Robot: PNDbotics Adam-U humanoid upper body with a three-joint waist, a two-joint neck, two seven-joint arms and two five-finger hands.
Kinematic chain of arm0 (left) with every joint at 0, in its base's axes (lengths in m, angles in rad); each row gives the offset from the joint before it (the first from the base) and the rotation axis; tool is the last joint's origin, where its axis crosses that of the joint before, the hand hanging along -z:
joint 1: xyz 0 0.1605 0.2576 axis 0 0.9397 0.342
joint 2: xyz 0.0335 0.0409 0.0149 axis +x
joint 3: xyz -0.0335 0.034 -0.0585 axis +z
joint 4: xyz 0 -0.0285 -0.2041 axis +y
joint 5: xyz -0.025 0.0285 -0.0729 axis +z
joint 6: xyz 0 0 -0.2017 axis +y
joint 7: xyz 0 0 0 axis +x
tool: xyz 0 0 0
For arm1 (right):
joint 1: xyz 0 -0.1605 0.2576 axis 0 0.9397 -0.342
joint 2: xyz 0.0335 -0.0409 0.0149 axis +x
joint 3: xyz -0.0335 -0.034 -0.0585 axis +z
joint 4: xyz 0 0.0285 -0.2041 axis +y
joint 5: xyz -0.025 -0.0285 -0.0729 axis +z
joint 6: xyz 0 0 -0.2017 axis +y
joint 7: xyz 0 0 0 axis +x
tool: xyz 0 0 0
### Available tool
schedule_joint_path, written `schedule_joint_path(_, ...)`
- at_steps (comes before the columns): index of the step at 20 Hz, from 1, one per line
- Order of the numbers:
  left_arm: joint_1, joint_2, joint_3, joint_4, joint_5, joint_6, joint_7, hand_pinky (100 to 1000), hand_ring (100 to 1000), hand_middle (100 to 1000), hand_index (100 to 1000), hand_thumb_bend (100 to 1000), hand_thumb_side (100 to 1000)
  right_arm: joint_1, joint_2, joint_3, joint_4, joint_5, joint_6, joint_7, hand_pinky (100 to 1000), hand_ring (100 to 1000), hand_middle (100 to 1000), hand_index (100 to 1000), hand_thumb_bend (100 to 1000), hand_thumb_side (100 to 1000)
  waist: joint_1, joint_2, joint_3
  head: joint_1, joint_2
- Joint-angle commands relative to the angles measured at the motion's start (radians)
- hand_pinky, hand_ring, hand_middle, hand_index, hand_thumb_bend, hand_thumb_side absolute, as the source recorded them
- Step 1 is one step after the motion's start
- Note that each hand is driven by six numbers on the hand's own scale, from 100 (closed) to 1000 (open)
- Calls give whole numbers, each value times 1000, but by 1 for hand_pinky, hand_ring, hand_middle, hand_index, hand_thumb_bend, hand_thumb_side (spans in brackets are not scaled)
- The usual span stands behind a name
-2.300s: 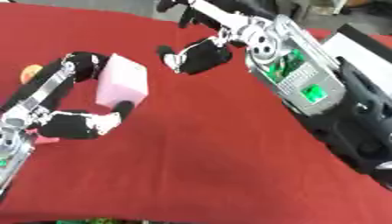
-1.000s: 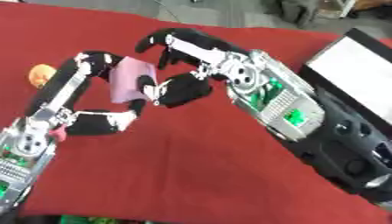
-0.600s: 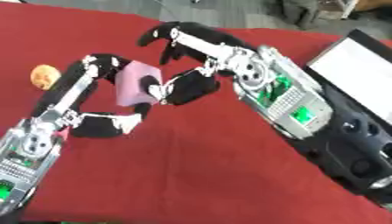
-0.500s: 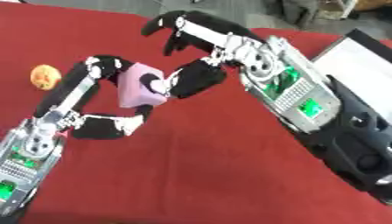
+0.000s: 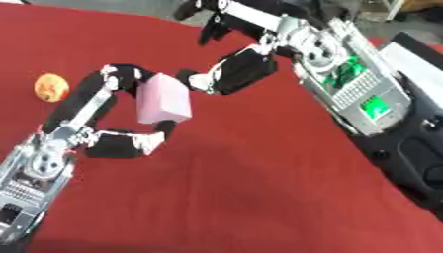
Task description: Pick up the objects with one hand, pass them to the other hand, and then place them into the box on the other side of the table.
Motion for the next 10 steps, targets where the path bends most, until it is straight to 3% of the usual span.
schedule_joint_path(1, -13, -6, 8, -14, 0, 12, 14, 611, 484, 349, 347, 100, 100, -7, -27, -14, -14, -21, -1, 15, 816, 741, 915, 882, 328, 274, 6, -15, -3, 5, -12)
schedule_joint_path(10, -18, -14, 10, -34, 5, 60, 45, 600, 475, 318, 343, 100, 100, 4, -1, 29, -14, -8, 17, -3, 812, 747, 913, 879, 345, 284, 5, -14, 0, 9, -12)
